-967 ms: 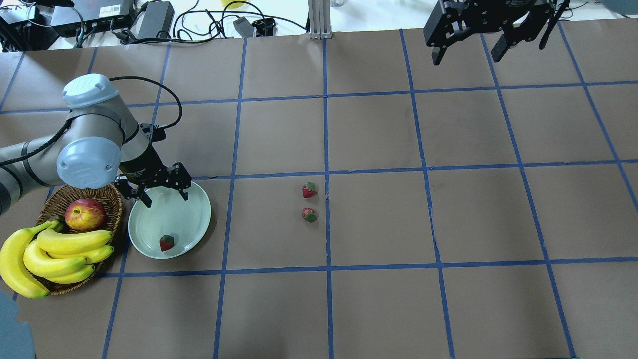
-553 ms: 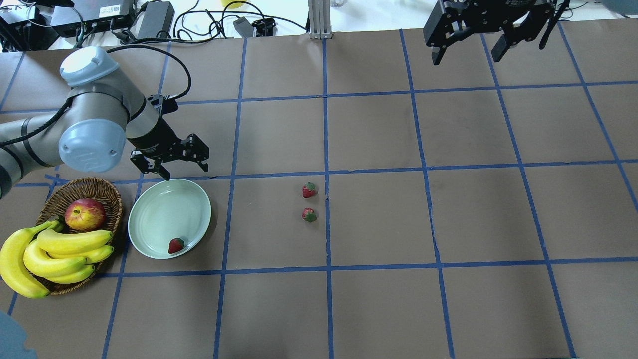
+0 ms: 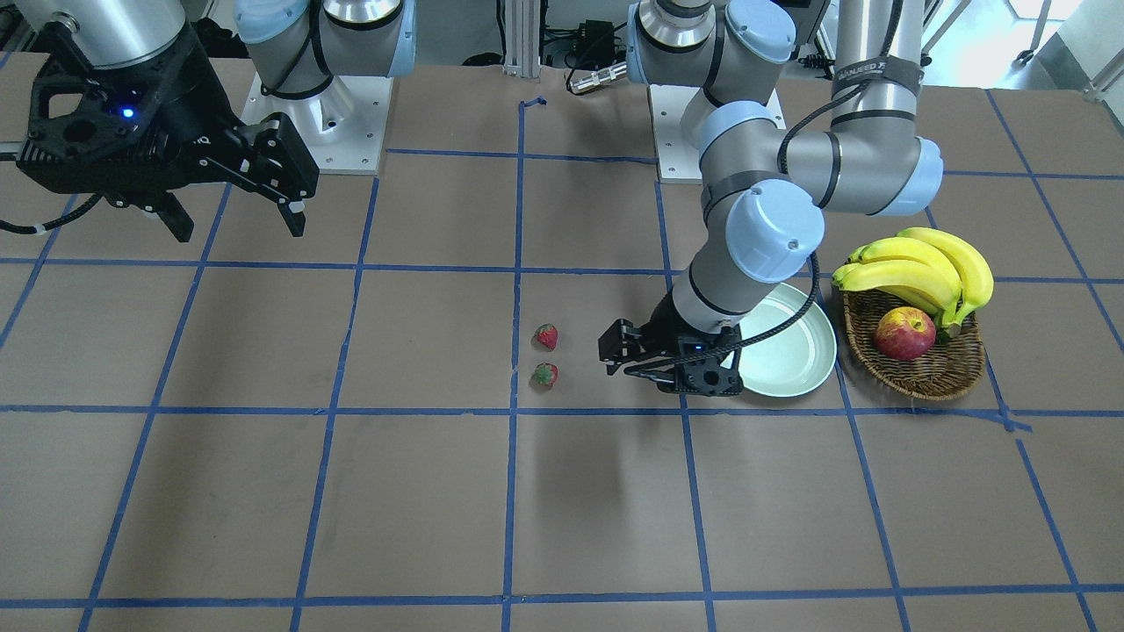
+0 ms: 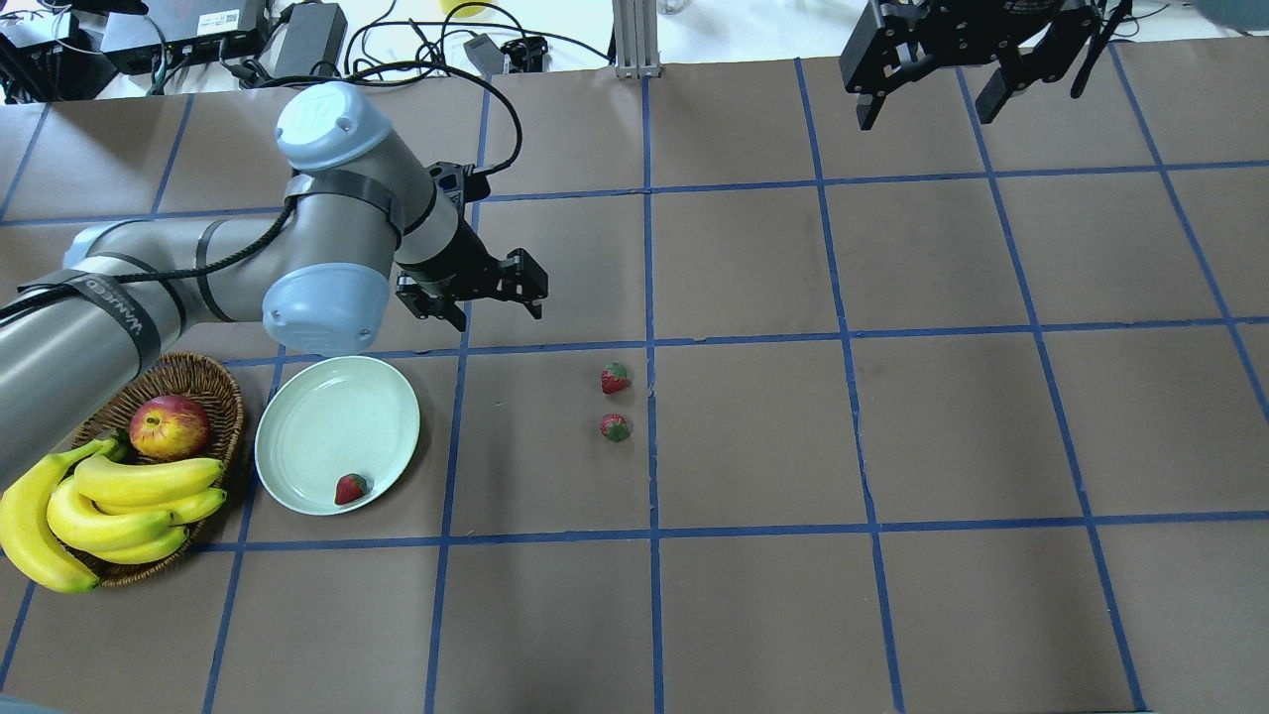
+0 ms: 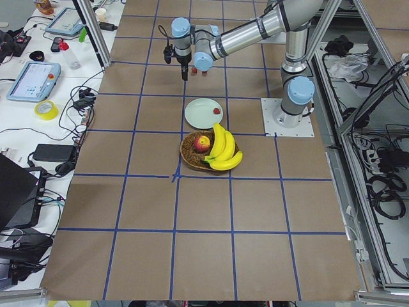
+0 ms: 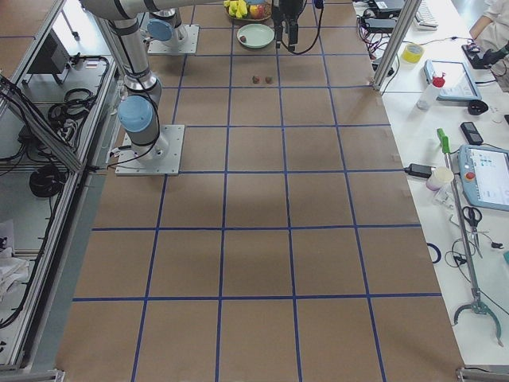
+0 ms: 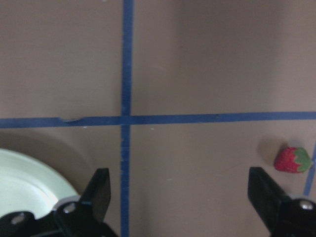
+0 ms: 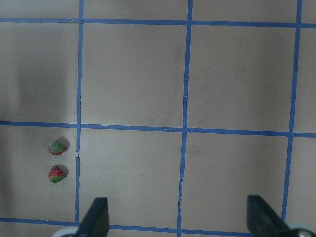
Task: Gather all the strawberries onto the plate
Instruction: 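Return the left gripper to the cluster and grasp another strawberry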
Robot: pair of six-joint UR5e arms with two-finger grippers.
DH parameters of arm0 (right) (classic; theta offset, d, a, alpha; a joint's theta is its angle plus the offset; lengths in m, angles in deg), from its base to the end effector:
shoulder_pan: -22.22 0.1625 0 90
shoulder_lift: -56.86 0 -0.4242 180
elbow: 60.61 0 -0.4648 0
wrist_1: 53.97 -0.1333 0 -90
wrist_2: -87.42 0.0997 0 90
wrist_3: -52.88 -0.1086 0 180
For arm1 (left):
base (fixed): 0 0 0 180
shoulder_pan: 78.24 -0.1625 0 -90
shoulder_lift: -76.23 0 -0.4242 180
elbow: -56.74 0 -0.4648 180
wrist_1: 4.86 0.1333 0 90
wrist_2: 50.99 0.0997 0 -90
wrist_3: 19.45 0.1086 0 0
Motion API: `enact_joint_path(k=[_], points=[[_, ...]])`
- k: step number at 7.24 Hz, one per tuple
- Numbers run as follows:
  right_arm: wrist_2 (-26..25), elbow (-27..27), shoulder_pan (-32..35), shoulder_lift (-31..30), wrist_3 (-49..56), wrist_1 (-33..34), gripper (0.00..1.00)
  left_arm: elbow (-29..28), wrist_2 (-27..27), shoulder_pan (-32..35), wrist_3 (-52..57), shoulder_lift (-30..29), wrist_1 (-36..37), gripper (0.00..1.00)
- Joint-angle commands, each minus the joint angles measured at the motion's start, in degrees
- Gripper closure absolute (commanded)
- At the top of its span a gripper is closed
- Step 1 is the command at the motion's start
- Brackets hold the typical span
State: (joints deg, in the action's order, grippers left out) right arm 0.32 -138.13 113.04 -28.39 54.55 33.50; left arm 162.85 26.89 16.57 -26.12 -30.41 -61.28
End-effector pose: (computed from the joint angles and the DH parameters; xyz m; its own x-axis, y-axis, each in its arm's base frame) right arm 0.1474 -0.6028 0.5488 -0.9977 -0.0479 -0.0477 -0.0433 0.9948 -0.0921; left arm -0.2070 -0.5984 0.2128 -0.9772 -0.0313 0.2102 -0.0299 0.9995 0.0100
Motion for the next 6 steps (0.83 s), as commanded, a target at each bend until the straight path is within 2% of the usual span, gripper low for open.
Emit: enact_joint_path(k=[1,4,6], points=[[0.0,0.0,0.0,0.0,0.0,0.0,0.0,0.3,-2.5,6.8,-2.8,-2.2,5.7,0.0],[0.0,0.0,0.1,0.0,-0.1,0.0,0.0,3.7,-2.5,8.7,-2.0,-7.4,14.1,0.02],[0.1,0.1,0.2,-0.1,0.0,0.0,0.0,4.2,-2.4,8.9,-2.1,-8.6,14.5,0.03]])
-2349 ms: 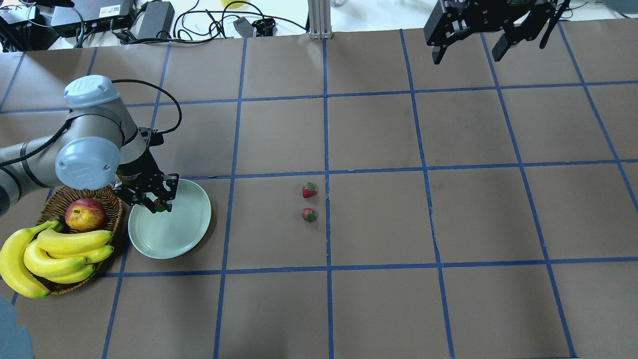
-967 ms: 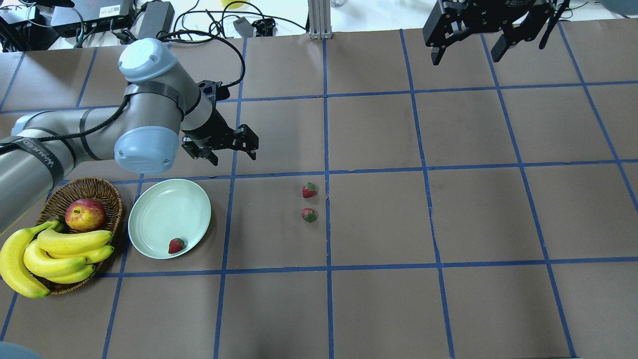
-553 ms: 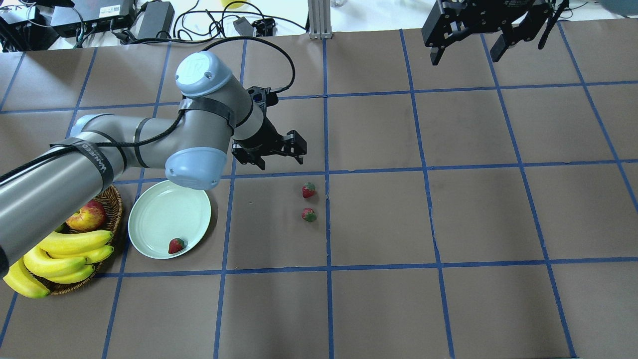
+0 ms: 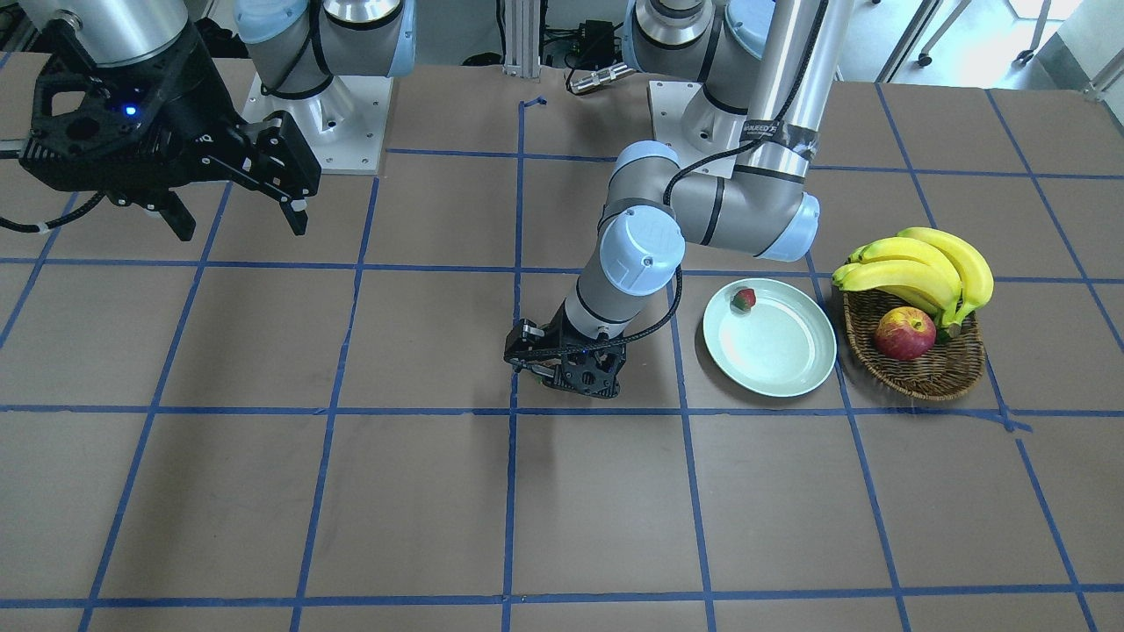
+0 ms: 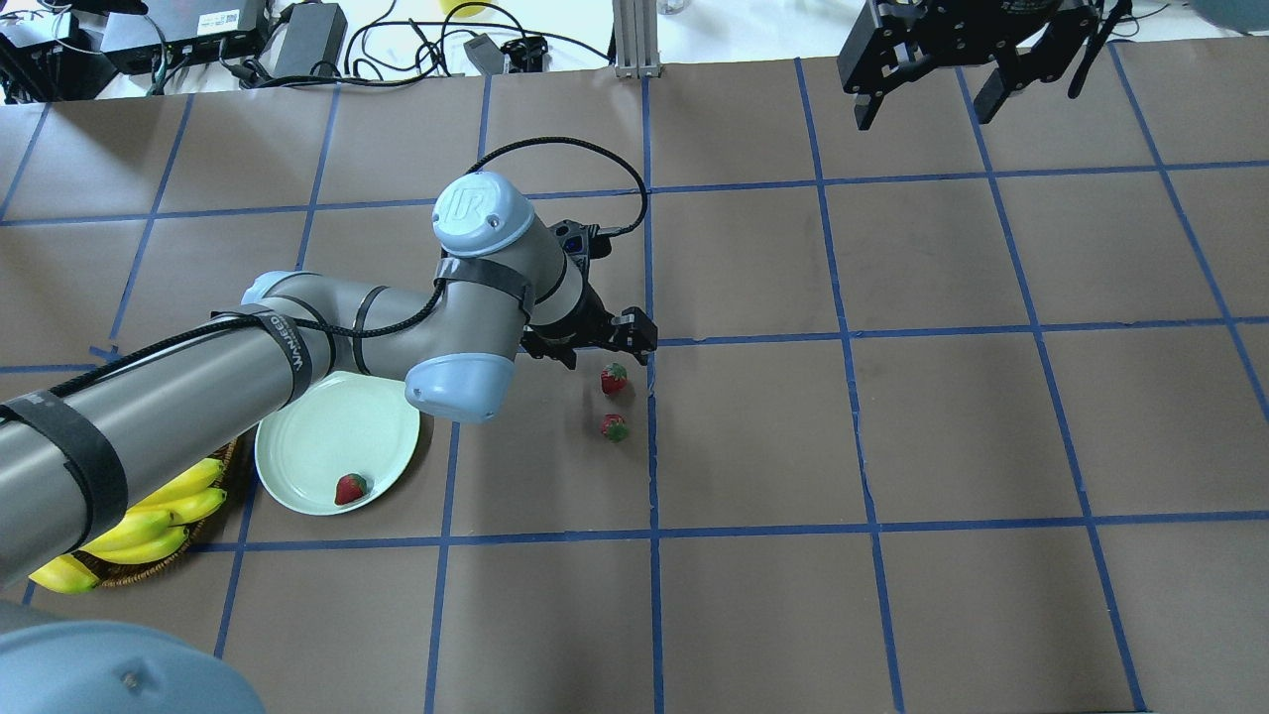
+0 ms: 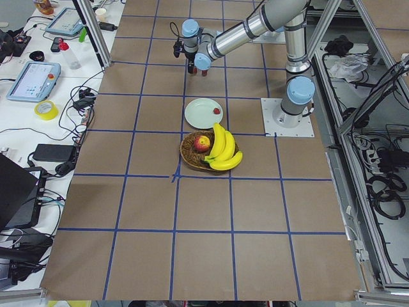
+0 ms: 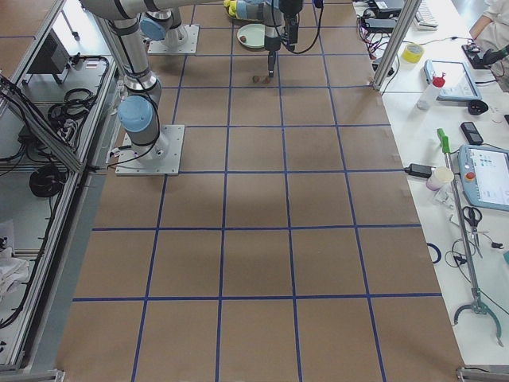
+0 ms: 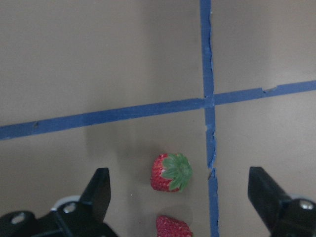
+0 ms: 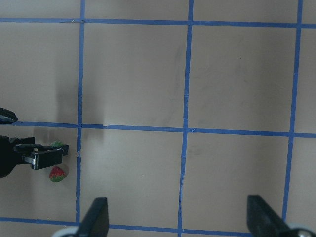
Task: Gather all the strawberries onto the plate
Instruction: 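Return the left gripper to the cluster and grasp another strawberry, then carry the strawberry to the green plate and release it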
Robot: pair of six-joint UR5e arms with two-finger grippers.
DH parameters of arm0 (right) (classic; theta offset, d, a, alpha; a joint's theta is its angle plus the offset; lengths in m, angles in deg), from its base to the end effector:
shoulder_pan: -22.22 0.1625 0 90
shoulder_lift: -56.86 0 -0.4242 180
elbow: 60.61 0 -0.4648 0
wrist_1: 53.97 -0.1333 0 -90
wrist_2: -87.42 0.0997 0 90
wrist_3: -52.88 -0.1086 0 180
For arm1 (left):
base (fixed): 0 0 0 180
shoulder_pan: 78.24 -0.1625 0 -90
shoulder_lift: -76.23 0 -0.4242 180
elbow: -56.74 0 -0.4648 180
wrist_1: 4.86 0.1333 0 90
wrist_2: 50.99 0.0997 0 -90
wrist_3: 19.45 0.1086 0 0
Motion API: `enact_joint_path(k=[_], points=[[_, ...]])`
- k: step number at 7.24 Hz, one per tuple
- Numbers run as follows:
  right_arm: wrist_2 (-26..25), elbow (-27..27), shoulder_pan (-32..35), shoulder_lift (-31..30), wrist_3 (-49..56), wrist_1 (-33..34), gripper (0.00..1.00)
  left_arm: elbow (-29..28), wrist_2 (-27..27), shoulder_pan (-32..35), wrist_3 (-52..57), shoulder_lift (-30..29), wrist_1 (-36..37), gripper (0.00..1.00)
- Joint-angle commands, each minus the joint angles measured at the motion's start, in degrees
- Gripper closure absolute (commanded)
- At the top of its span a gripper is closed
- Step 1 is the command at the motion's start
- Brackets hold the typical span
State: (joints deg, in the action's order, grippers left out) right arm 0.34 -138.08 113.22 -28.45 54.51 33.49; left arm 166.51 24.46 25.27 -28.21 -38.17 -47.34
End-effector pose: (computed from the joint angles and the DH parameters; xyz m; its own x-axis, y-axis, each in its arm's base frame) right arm 0.1494 -0.6019 0.5499 -0.9976 -0.0504 -0.0481 -0.0458 0.9945 -0.0938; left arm -0.2996 -0.5598 0.1258 -0.9623 0.0898 0.2568 0.0877 0.9960 -0.0196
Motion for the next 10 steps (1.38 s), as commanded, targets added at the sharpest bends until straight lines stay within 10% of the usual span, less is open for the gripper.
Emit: enact_joint_path(k=[1,3,4,10], points=[[0.1,0.0,0.1,0.0,0.0,0.0,0.0,0.5,-0.1,0.2,0.0,-0.9,0.6,0.27],[0.1,0.0,0.1,0.0,0.0,0.0,0.0,0.5,-0.1,0.2,0.0,-1.3,0.6,0.39],[0.1,-0.2,0.2,0.0,0.0,-0.1,0.0,0.5,-0.3,0.2,0.0,-1.3,0.6,0.92],[0.1,-0.4,0.3,0.0,0.1,-0.1,0.0,-4.5,7.9,-10.9,2.4,3.8,-13.7,1.0]])
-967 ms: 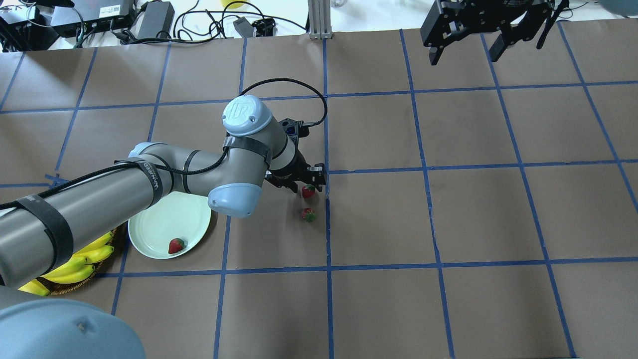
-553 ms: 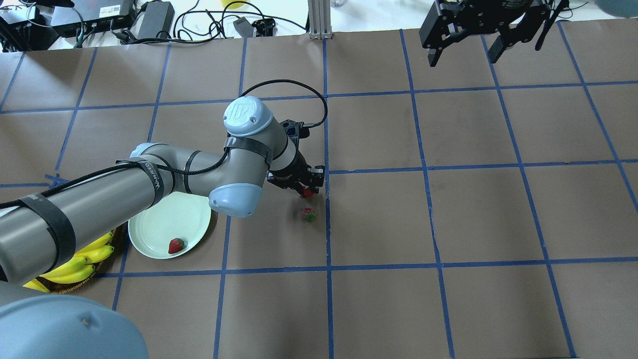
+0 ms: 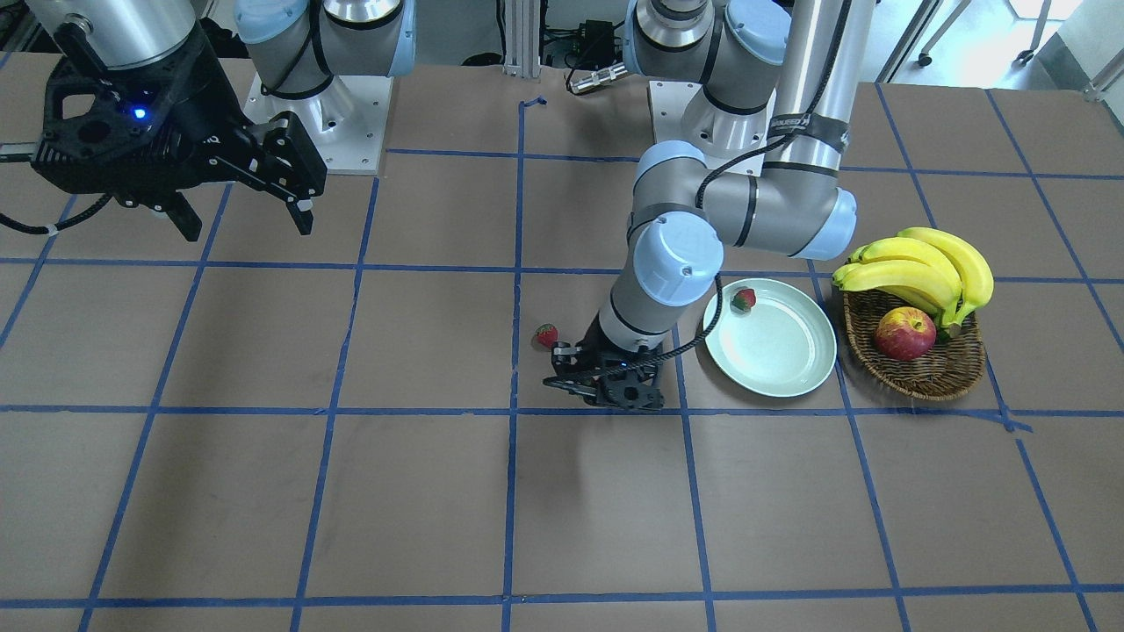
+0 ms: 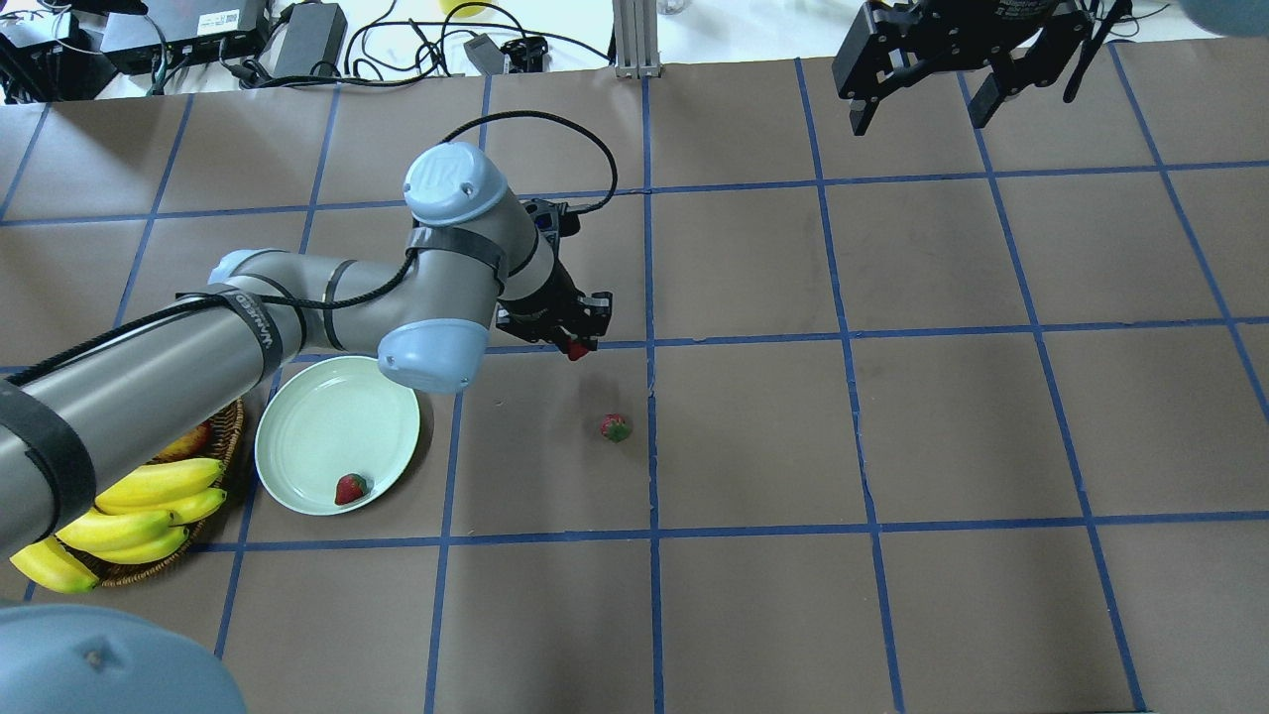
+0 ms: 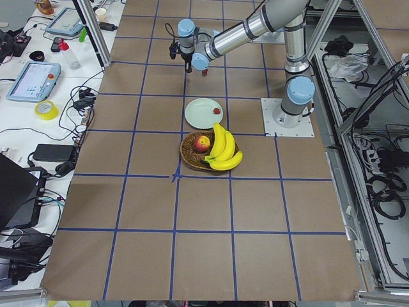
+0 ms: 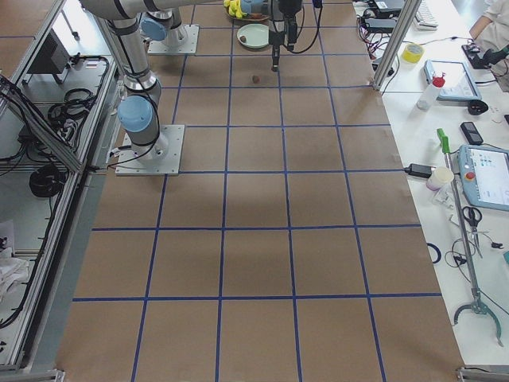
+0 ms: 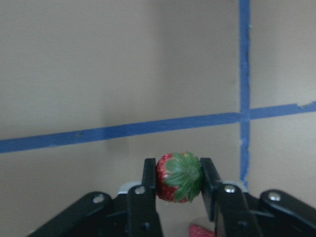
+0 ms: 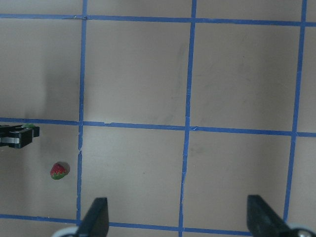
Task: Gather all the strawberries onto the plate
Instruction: 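Carry the strawberry to the green plate and release it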
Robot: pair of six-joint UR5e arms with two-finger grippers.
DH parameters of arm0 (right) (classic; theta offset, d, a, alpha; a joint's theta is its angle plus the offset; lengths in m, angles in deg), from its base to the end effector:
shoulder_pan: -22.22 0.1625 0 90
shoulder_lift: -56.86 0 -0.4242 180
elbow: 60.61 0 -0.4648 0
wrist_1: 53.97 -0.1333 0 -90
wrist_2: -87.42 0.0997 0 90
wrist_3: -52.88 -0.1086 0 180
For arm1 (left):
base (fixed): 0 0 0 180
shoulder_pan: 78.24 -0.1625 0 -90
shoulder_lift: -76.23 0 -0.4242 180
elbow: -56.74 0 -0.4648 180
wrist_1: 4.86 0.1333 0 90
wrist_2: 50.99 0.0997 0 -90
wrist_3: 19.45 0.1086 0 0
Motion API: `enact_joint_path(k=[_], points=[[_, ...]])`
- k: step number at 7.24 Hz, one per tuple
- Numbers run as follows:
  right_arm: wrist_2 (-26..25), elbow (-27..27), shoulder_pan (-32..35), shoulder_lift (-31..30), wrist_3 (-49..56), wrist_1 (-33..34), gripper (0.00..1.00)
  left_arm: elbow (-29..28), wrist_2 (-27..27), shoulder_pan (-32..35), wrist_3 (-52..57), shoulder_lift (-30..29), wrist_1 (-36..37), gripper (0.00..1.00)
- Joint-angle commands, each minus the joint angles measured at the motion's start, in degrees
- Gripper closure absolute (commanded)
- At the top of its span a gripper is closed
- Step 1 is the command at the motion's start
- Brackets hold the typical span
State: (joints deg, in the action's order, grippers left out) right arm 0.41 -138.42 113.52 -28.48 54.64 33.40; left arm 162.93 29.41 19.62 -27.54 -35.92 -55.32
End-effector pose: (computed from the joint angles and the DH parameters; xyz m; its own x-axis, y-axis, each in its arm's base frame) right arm 0.1526 -0.6005 0.5467 -0.9971 -0.0577 -0.0493 -0.0533 0.9948 -0.0870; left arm -0.2357 -0.5998 0.1621 -0.9858 -0.0025 0.1680 -0.0020 1.0000 0.0027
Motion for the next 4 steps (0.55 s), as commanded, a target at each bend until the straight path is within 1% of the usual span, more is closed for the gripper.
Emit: enact_joint_path(k=[1,3,4], points=[[0.0,-0.1,0.0,0.0,0.0,0.0,0.0,-1.0,3.0,-10.1,3.8,3.7,-9.2,1.0],[0.0,-0.1,0.0,0.0,0.0,0.0,0.0,-0.3,10.6,-19.3,15.4,6.0,-15.9,1.0],[0.0,-0.1,0.0,0.0,0.0,0.0,0.0,0.8,10.8,-22.6,18.5,6.6,-19.6,1.0]])
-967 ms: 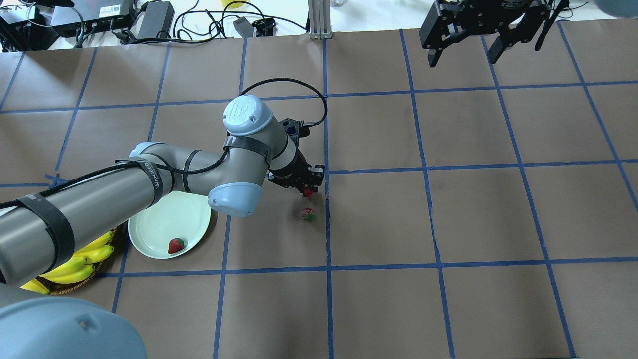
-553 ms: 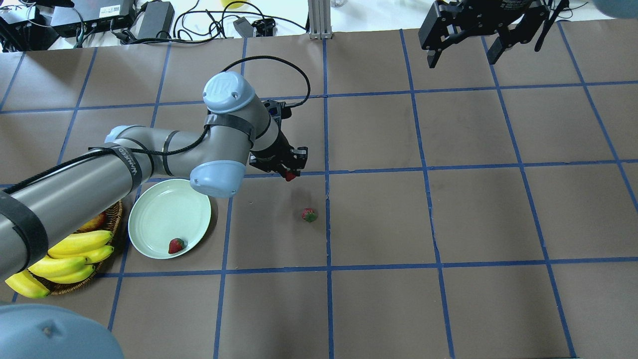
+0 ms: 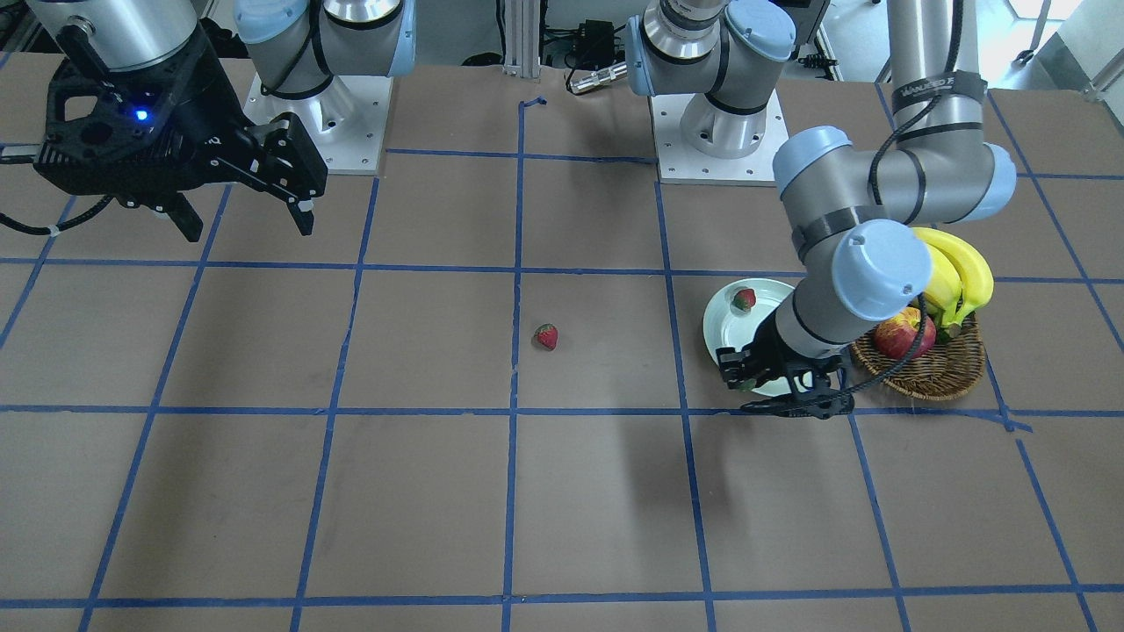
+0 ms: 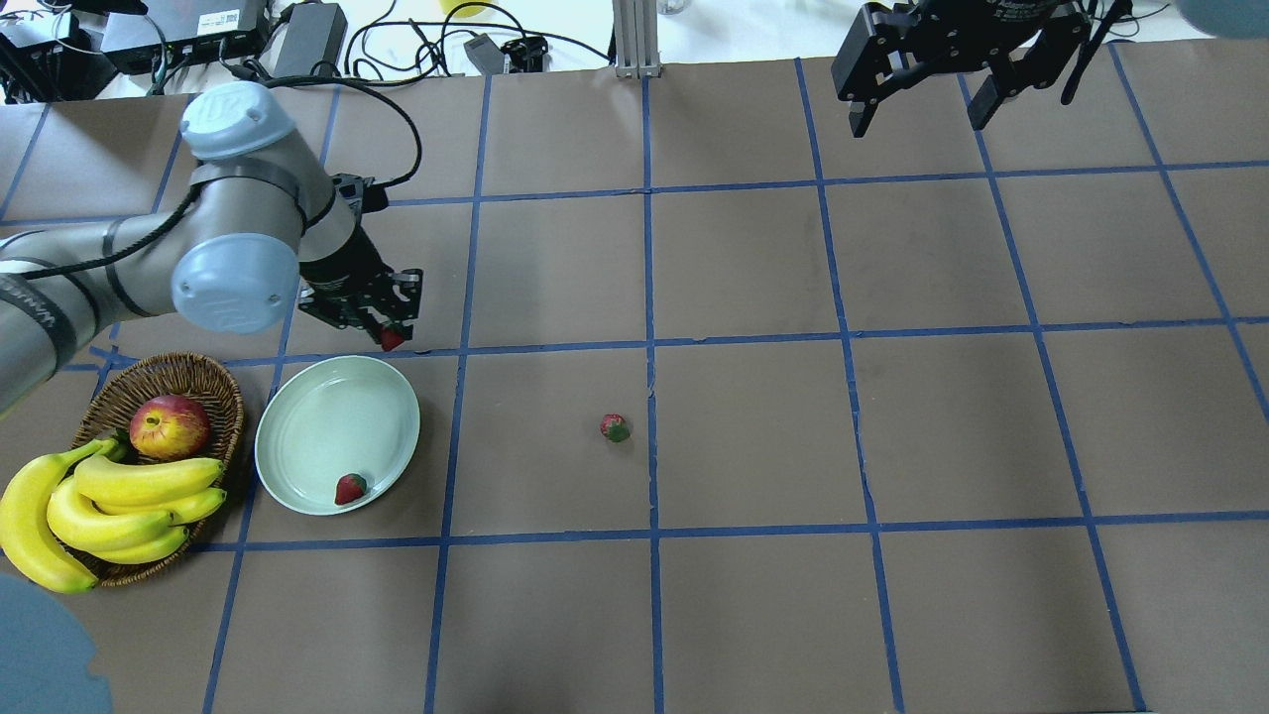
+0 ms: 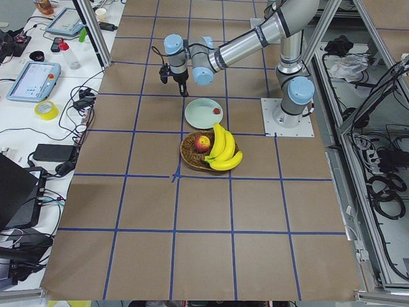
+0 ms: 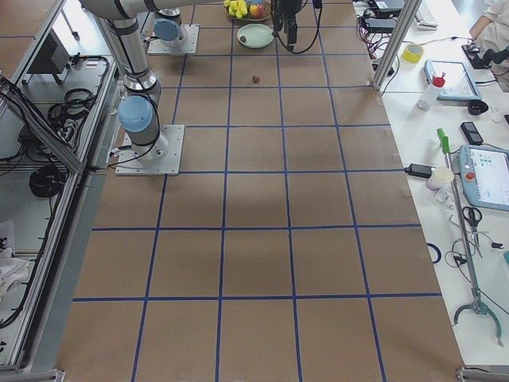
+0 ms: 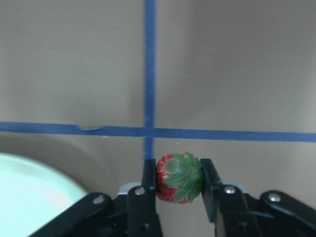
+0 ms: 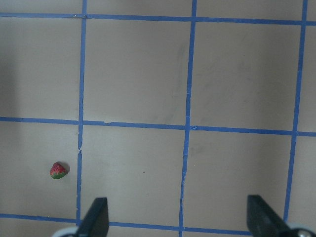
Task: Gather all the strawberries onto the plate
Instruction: 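Carry the strawberry to the green plate and release it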
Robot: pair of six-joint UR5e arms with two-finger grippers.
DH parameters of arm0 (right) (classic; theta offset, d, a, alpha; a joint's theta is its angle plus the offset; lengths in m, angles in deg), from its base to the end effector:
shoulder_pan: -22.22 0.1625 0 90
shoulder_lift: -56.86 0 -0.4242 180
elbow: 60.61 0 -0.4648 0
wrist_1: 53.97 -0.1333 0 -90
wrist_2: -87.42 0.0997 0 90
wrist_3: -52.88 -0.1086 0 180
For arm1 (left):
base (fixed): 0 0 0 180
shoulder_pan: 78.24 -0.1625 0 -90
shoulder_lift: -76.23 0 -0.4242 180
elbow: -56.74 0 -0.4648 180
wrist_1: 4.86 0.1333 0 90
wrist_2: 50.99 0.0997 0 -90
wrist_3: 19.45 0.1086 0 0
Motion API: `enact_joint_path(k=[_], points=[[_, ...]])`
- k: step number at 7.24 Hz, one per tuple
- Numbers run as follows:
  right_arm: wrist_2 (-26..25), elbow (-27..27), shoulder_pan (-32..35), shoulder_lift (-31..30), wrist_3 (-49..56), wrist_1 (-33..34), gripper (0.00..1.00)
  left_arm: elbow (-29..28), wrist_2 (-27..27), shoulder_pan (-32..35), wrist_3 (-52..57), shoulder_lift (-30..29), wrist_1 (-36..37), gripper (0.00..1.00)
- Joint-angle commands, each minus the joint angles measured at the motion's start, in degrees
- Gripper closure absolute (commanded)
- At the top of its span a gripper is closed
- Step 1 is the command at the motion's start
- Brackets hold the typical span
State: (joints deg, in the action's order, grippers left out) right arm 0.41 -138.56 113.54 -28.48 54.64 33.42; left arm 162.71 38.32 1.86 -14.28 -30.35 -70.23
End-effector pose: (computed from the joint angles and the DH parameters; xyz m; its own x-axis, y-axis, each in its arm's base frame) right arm 0.1528 -0.6004 0.5453 -0.9971 -0.0579 -0.0494 -0.0536 0.9949 -0.0849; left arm -0.0300 -0.6109 0.1977 -0.9961 -0.0849 0.0243 -0.0809 0.9874 0.1362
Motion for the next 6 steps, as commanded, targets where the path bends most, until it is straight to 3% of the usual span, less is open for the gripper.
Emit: enact_joint_path(k=[1,3,4,5,6], points=[[0.0,0.0,0.0,0.0,0.0,0.0,0.0,3.9,1.8,-7.0,6.3,1.1,-4.7,1.0],[0.0,-0.1,0.0,0.0,0.0,0.1,0.0,6.4,1.7,-7.7,6.3,1.0,-4.0,1.0],[0.0,0.0,0.0,0.0,0.0,0.0,0.0,6.5,1.8,-7.7,5.8,0.9,-4.0,0.27],[0.0,-0.1,0.0,0.0,0.0,0.0,0.0,5.2,1.9,-7.6,5.8,1.1,-3.9,0.0],[0.0,-0.1,0.0,0.0,0.0,0.0,0.0,3.8,1.7,-7.3,5.6,1.1,-3.9,0.0]])
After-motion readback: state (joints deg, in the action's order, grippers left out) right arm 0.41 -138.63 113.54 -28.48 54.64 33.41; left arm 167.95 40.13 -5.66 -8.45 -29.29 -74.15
